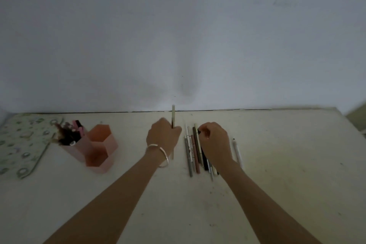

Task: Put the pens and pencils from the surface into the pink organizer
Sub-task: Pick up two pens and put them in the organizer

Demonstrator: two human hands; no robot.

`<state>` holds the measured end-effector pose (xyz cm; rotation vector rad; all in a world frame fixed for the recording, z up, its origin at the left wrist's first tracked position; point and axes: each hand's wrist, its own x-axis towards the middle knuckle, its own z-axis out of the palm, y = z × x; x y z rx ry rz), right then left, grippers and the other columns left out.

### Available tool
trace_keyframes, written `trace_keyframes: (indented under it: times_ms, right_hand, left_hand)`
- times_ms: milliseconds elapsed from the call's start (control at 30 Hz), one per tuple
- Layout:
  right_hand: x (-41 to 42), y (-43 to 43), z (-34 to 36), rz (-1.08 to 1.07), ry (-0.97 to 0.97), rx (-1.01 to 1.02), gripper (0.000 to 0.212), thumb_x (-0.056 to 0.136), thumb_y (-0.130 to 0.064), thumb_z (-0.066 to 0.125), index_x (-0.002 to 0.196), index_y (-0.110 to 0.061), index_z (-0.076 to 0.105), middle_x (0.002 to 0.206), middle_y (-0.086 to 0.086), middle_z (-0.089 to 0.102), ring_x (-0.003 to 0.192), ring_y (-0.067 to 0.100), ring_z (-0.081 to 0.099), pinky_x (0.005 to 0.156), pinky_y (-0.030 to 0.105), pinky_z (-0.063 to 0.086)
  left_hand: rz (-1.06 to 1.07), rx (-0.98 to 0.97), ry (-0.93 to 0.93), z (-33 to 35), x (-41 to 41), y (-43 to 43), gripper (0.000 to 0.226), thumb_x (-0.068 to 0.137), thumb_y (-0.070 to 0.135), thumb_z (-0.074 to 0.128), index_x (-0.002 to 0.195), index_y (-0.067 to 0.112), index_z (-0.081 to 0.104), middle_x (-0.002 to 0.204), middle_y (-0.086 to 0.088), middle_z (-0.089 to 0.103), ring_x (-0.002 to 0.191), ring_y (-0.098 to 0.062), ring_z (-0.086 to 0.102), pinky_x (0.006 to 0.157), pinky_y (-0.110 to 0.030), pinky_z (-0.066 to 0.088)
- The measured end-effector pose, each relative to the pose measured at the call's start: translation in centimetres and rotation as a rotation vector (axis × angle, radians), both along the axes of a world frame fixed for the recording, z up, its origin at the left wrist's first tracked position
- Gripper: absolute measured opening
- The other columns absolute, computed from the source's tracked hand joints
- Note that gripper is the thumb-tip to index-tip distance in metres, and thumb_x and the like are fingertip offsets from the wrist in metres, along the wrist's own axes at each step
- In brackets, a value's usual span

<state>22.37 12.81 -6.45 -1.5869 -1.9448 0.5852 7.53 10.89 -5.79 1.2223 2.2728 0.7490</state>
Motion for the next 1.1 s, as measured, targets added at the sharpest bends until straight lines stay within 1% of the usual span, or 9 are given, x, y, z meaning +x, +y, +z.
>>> trace_keyframes:
  times_ms: [100,200,400,600,733,800,867,967,1100]
  right_hand:
    - [-2.2,0.2,-1.9,0.093,-0.242,-0.089,0.017,0.090,-0.009,0.051,0.087,-0.008,0.067,0.083,0.001,0.057,0.082,0.021,0.061,0.067,0.021,0.040]
    - [-3.9,-0.3,-3.5,0.116,-0.441,-0.132,0.020,0.094,-0.028,0.056,0.103,-0.010,0.062,0.099,0.004,0.062,0.096,0.020,0.062,0.081,0.027,0.051]
    - [-5.1,-0.3,-3.5,0.097,-0.632,-0.178,0.019,0.097,-0.022,0.052,0.107,-0.010,0.062,0.105,0.006,0.068,0.094,0.019,0.067,0.079,0.027,0.054]
    - [-6.3,-0.4,-2.6,0.093,-0.579,-0.247,0.015,0.091,-0.016,0.052,0.095,-0.007,0.063,0.094,0.007,0.068,0.085,0.022,0.066,0.067,0.027,0.051]
    - [-8.1,1.0,1.6,0.037,-0.365,-0.073,0.013,0.086,-0.017,0.054,0.084,-0.006,0.060,0.078,0.010,0.066,0.069,0.027,0.061,0.060,0.027,0.042]
    - [-10.1,1.5,5.1,0.071,-0.080,0.015,0.019,0.088,-0.014,0.055,0.103,-0.006,0.061,0.070,0.004,0.063,0.062,0.021,0.061,0.061,0.032,0.050]
    - [-12.5,1.1,8.7,0.133,0.231,0.076,0.040,0.091,-0.011,0.056,0.130,-0.011,0.051,0.066,-0.004,0.059,0.057,0.005,0.059,0.060,0.020,0.052]
    - [-15.9,-0.1,12.2,0.204,0.560,0.220,0.039,0.091,-0.008,0.058,0.128,-0.015,0.049,0.068,-0.009,0.058,0.058,-0.005,0.058,0.055,0.003,0.043]
    - [-19.2,-2.4,12.9,0.276,0.719,0.308,0.038,0.091,-0.010,0.057,0.126,-0.019,0.047,0.075,-0.006,0.063,0.069,0.000,0.062,0.065,0.008,0.047]
  left_hand:
    - [0.051,0.272,-0.042,3.8,-2.3,-0.3,0.014,0.076,0.028,0.063,0.075,0.020,0.052,0.063,0.008,0.059,0.054,-0.010,0.058,0.047,-0.022,0.041]
    - [0.014,0.427,-0.096,6.0,-3.6,-1.4,0.015,0.080,0.023,0.065,0.087,0.019,0.052,0.068,0.011,0.060,0.057,-0.009,0.062,0.055,-0.024,0.054]
    - [0.012,0.458,-0.124,6.2,-5.1,-3.3,0.014,0.081,0.022,0.065,0.091,0.021,0.055,0.069,0.012,0.062,0.060,-0.007,0.063,0.059,-0.029,0.058]
    - [0.035,0.453,-0.089,6.2,-5.2,-4.5,0.013,0.078,0.025,0.064,0.087,0.021,0.055,0.070,0.011,0.063,0.062,-0.006,0.062,0.060,-0.023,0.050]
    - [0.095,0.528,-0.084,7.9,-7.5,-5.5,0.024,0.077,0.022,0.065,0.097,0.023,0.052,0.069,0.009,0.063,0.059,-0.007,0.064,0.060,-0.033,0.058]
    - [0.132,0.618,-0.057,9.1,-10.4,-6.6,0.059,0.078,0.016,0.067,0.128,0.029,0.039,0.070,0.008,0.064,0.055,-0.004,0.065,0.052,-0.026,0.058]
    - [0.184,0.696,0.007,10.0,-14.2,-8.3,0.087,0.081,0.011,0.068,0.146,0.036,0.014,0.072,0.005,0.065,0.055,-0.004,0.065,0.051,-0.019,0.056]
    - [0.290,0.685,0.076,9.6,-19.2,-11.2,0.095,0.083,0.007,0.067,0.149,0.036,0.005,0.076,0.002,0.064,0.060,-0.009,0.066,0.056,-0.029,0.059]
    - [0.323,0.585,0.134,6.9,-21.3,-13.2,0.095,0.082,0.007,0.067,0.150,0.034,0.007,0.072,0.009,0.062,0.060,-0.004,0.063,0.057,-0.023,0.056]
